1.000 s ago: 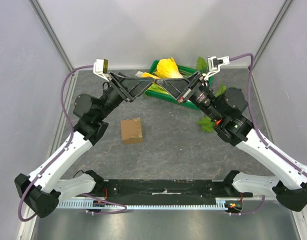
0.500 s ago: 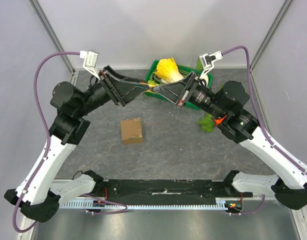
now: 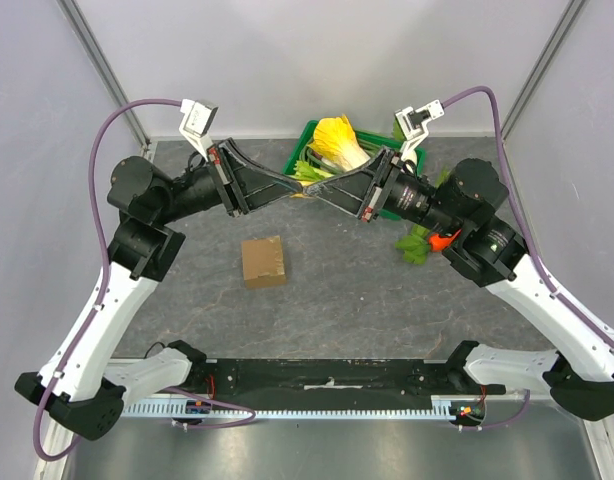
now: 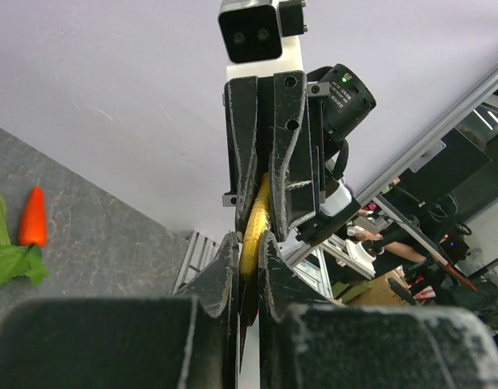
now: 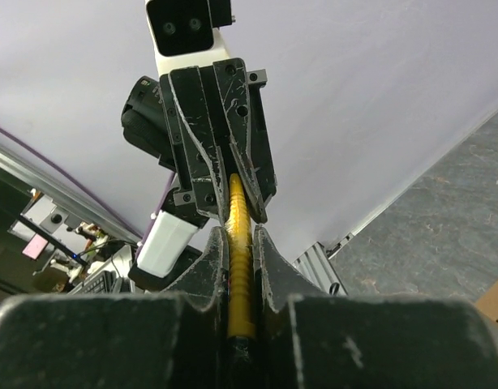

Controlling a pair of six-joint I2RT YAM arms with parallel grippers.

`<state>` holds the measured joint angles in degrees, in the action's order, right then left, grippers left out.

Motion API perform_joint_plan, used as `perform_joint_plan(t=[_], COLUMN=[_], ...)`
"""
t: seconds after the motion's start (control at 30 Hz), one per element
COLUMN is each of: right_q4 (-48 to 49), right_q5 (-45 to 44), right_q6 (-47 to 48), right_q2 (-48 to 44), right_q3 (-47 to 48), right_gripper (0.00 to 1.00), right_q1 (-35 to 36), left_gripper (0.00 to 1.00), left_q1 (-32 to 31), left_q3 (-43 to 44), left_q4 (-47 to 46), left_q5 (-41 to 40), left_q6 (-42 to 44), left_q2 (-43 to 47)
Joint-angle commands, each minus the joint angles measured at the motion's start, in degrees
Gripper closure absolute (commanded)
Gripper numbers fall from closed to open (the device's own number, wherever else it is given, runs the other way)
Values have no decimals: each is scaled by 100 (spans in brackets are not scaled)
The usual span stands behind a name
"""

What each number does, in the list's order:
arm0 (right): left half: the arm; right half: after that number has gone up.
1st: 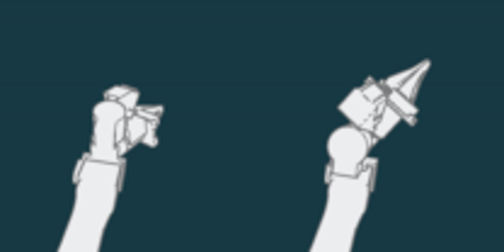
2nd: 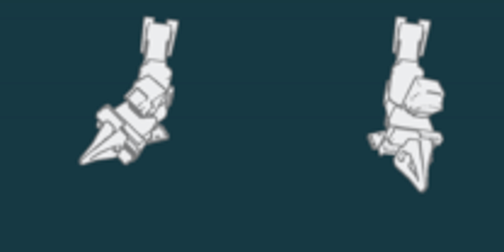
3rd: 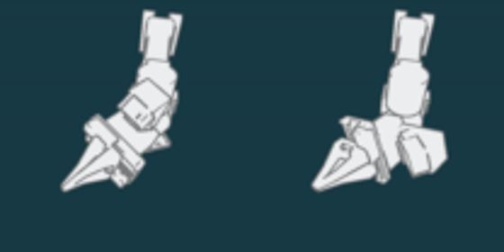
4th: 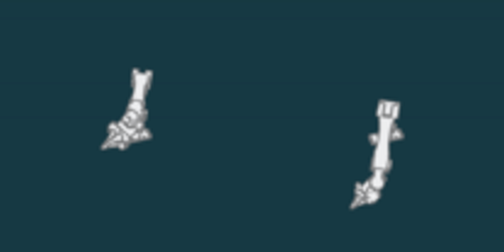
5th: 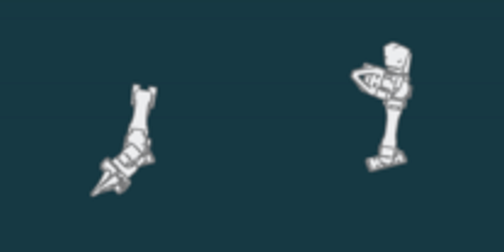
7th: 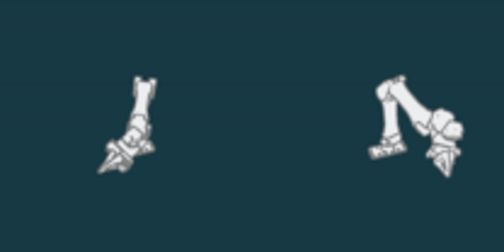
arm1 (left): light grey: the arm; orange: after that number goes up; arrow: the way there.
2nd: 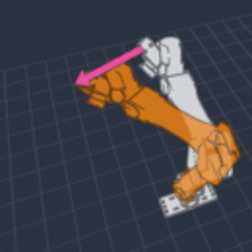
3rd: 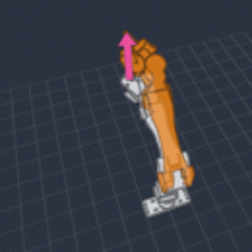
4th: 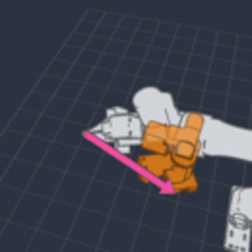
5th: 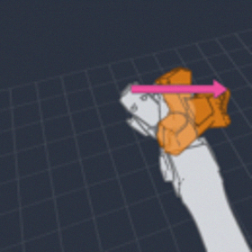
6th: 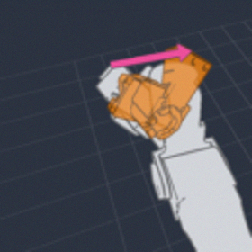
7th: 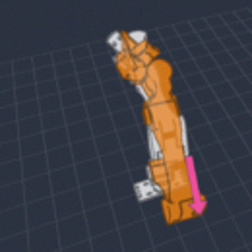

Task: Unpack the express box

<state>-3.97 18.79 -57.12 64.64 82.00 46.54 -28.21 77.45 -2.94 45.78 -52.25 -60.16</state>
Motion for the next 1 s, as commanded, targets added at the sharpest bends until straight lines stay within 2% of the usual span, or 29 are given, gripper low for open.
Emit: perform_joint_plan(t=[0.0,0.03,0.07,0.17,0.2,0.27,0.3,0.37,0.47,0.53,0.67,0.77,0.83,0.93,0.97], right_q4=[-8,1,19,308,492,633,869,1143,1337,1355,1346,1294,1293,1293,1258], right_q5=[-217,-261,-288,-314,-314,-253,-183,-60,11,11,-6,20,37,72,116], right_q6=[140,157,166,131,114,9,-35,-220,-299,-291,-282,-229,-229,-238,-220], right_q2=[-109,-127,-153,-285,-303,-277,-242,-207,-145,-162,-162,-154,-145,-92,-40], right_q3=[212,203,185,27,-43,-105,-175,-263,-351,-403,-465,-439,-456,-421,-404], right_gripper=[99,94,68,28,24,24,26,32,33,32,22,21,23,32,38], right_q1=[-40,-40,-40,-40,-40,-40,-40,-31,-40,-40,-40,-40,-40,-40,-40], left_gripper=[98,98,98,98,98,98,98,98,98,98,98,98,98,98,98], left_q1=[70,78,87,87,87,87,87,87,87,87,87,87,87,87,79], left_q3=[-116,-160,-186,-379,-458,-800,-923,-1179,-1469,-1583,-1593,-1601,-1602,-1636,-1671], left_q4=[-49,-66,-162,-452,-801,-1286,-1845,-2113,-2483,-2667,-2703,-2720,-2712,-2694,-2825], left_q5=[300,283,256,169,99,2,-42,-191,-595,-833,-983,-1027,-1036,-1027,-1027], left_q6=[154,145,119,-136,-258,-785,-961,-1234,-1332,-1314,-1148,-1059,-1051,-1085,-1120], left_q2=[22,39,57,83,84,101,101,127,268,365,461,488,462,400,391])
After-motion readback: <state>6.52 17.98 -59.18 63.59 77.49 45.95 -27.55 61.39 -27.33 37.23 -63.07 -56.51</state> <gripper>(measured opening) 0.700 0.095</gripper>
